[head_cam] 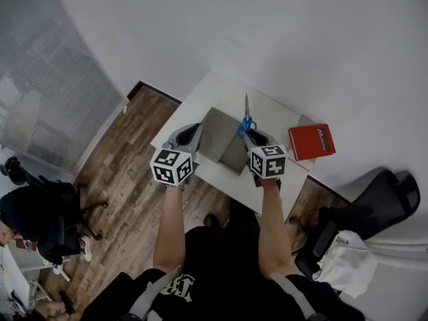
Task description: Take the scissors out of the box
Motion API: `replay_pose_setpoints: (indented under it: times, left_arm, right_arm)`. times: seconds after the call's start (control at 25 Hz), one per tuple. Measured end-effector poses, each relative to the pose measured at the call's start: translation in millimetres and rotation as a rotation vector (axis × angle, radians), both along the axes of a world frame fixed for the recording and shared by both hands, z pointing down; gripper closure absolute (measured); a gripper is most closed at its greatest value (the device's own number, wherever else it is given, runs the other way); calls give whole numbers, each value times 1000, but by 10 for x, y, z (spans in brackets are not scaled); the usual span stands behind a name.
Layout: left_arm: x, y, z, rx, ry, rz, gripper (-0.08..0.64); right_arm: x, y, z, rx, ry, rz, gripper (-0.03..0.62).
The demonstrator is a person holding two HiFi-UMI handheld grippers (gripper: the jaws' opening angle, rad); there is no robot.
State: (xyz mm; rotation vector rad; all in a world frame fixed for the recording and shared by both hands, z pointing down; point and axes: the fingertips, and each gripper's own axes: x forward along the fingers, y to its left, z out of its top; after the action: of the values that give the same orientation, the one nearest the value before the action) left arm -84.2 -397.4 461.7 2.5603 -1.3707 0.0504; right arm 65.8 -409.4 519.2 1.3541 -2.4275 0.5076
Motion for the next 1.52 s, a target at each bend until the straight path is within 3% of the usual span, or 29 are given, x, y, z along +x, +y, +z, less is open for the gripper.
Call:
replay_pose_setpoints:
  times: [1.52]
  left_arm:
    - [31, 136, 80, -12, 5, 10, 561]
  right_arm:
    - [-46, 140, 113, -21, 29, -13, 512]
